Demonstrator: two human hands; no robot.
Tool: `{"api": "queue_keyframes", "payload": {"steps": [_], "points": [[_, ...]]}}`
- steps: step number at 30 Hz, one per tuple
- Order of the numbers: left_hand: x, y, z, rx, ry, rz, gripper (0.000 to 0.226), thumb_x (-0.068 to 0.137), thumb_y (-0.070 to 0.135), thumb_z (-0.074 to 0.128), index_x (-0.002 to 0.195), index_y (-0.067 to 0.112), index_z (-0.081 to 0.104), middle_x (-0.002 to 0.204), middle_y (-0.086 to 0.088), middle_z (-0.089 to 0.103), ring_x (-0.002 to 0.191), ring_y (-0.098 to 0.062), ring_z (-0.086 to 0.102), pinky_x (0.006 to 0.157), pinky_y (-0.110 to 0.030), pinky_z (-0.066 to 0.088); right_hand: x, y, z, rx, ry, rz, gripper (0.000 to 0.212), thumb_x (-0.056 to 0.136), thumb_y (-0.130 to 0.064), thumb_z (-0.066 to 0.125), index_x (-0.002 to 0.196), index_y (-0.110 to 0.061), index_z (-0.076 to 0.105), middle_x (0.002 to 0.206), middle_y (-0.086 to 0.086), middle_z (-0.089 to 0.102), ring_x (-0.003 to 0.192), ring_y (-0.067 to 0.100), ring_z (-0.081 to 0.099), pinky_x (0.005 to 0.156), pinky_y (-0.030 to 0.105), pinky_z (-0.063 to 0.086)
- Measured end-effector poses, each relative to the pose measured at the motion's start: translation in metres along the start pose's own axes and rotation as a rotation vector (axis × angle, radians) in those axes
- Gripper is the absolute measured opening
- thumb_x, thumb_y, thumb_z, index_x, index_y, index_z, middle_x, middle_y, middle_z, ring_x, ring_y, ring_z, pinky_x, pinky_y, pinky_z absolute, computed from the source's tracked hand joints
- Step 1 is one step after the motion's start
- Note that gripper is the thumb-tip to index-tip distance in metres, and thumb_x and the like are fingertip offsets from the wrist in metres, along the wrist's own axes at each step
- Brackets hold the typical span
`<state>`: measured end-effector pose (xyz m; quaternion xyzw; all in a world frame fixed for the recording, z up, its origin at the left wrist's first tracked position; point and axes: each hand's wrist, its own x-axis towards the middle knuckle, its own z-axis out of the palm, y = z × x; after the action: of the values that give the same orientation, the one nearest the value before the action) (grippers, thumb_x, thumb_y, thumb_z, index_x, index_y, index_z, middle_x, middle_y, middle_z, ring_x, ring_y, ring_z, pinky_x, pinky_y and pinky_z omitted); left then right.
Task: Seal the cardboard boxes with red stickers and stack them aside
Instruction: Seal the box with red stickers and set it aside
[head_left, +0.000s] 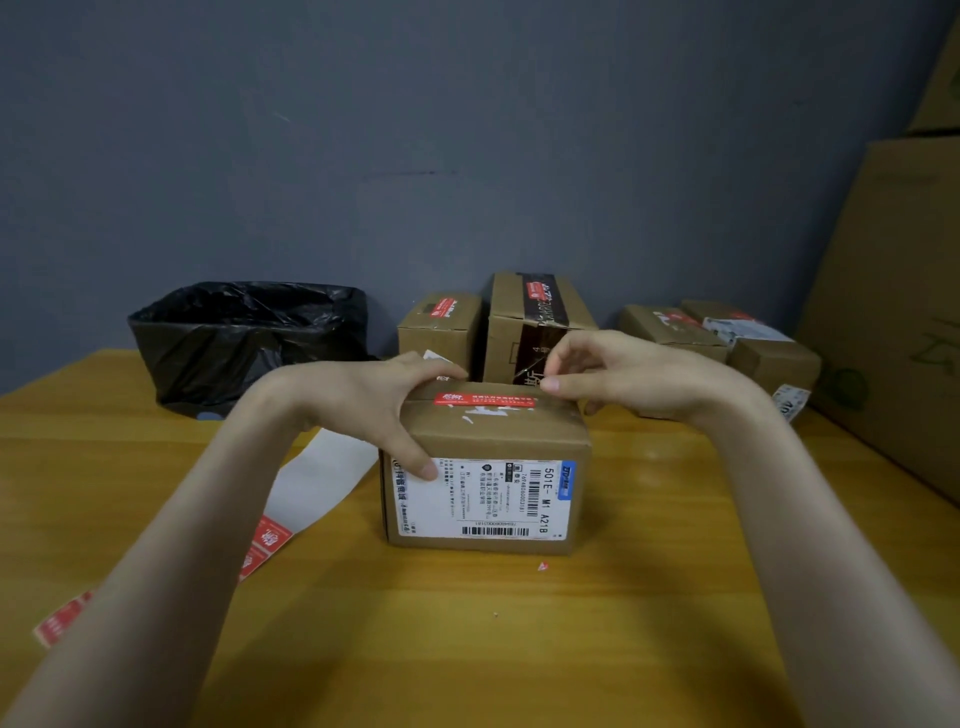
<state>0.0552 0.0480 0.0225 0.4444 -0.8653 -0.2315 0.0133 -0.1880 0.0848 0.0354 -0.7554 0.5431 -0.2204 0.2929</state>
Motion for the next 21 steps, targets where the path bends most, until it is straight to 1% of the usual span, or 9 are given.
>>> {"api": "queue_keyframes", "payload": {"steps": [3,5,7,9,11,13,15,18,21], "points": [[0.000,0.003,0.001,-0.052,0.020,0.056,0.090,0.068,0.041,0.078,0.132,0.061,0.017,0.131,0.018,0.032,0.121,-0.006,0.038,0.097,-0.022,0.041,-0.008,-0.006,-0.006,-0.140,-0.060,-0.039,0.023,0.088,-0.032,0.059,0.110,-0.029,0.060,0.108,-0.003,0.058,0.097,0.009,0.055,0.078,0.020,0.045],[0.000,0.006,0.002,-0.035,0.017,0.074,0.083,0.071,0.043,0.075,0.129,0.064,0.019,0.124,0.026,0.032,0.118,-0.002,0.036,0.092,-0.015,0.038,-0.015,-0.011,-0.009,-0.243,-0.149,-0.058,0.030,0.089,-0.035,0.056,0.119,-0.040,0.055,0.114,-0.008,0.054,0.105,0.006,0.052,0.087,0.023,0.043],[0.000,0.009,0.003,-0.008,0.014,0.072,0.082,0.073,0.044,0.074,0.132,0.062,0.020,0.119,0.030,0.032,0.115,0.001,0.035,0.086,-0.011,0.036,-0.019,-0.017,-0.009,-0.314,-0.229,-0.053,0.038,0.091,-0.034,0.054,0.126,-0.046,0.048,0.114,-0.019,0.048,0.113,0.005,0.047,0.092,0.023,0.040],[0.001,0.011,0.004,0.003,0.014,0.048,0.087,0.072,0.042,0.075,0.136,0.057,0.018,0.128,0.024,0.032,0.119,-0.002,0.036,0.090,-0.013,0.037,-0.020,-0.021,-0.007,-0.384,-0.270,-0.033,0.041,0.092,-0.034,0.053,0.129,-0.048,0.044,0.114,-0.023,0.040,0.118,0.006,0.041,0.091,0.022,0.036],[0.001,0.012,0.005,0.034,-0.006,0.015,0.095,0.071,0.039,0.077,0.140,0.052,0.014,0.137,0.018,0.029,0.123,-0.006,0.037,0.096,-0.019,0.038,-0.021,-0.024,-0.006,-0.447,-0.283,-0.019,0.042,0.092,-0.035,0.052,0.130,-0.049,0.043,0.125,-0.015,0.035,0.121,0.009,0.040,0.091,0.022,0.034],[0.001,0.013,0.006,0.088,-0.029,-0.008,0.100,0.071,0.036,0.078,0.143,0.048,0.010,0.141,0.015,0.026,0.124,-0.007,0.036,0.098,-0.021,0.039,-0.022,-0.024,-0.008,-0.463,-0.295,-0.016,0.041,0.093,-0.032,0.051,0.131,-0.046,0.044,0.124,-0.015,0.032,0.119,0.009,0.040,0.092,0.021,0.033],[0.001,0.015,0.009,0.107,-0.022,-0.014,0.101,0.071,0.037,0.078,0.143,0.047,0.009,0.139,0.014,0.027,0.121,-0.008,0.037,0.097,-0.022,0.040,-0.024,-0.023,-0.011,-0.463,-0.301,-0.011,0.041,0.094,-0.030,0.050,0.132,-0.043,0.044,0.121,-0.016,0.033,0.113,0.004,0.038,0.090,0.020,0.031],[0.002,0.018,0.013,0.080,0.053,0.005,0.098,0.069,0.040,0.079,0.143,0.043,0.015,0.132,0.014,0.032,0.115,-0.005,0.040,0.091,-0.018,0.042,-0.025,-0.019,-0.015,-0.460,-0.280,0.009,0.039,0.094,-0.031,0.050,0.132,-0.041,0.045,0.130,-0.014,0.038,0.109,0.001,0.036,0.086,0.019,0.032],[0.001,0.020,0.017,-0.085,0.119,0.006,0.094,0.066,0.035,0.083,0.140,0.041,0.025,0.127,0.016,0.038,0.110,-0.004,0.047,0.086,-0.016,0.045,-0.025,-0.014,-0.019,-0.421,-0.222,0.019,0.039,0.093,-0.036,0.051,0.132,-0.040,0.046,0.132,-0.010,0.045,0.109,0.002,0.041,0.076,0.013,0.036]]}}
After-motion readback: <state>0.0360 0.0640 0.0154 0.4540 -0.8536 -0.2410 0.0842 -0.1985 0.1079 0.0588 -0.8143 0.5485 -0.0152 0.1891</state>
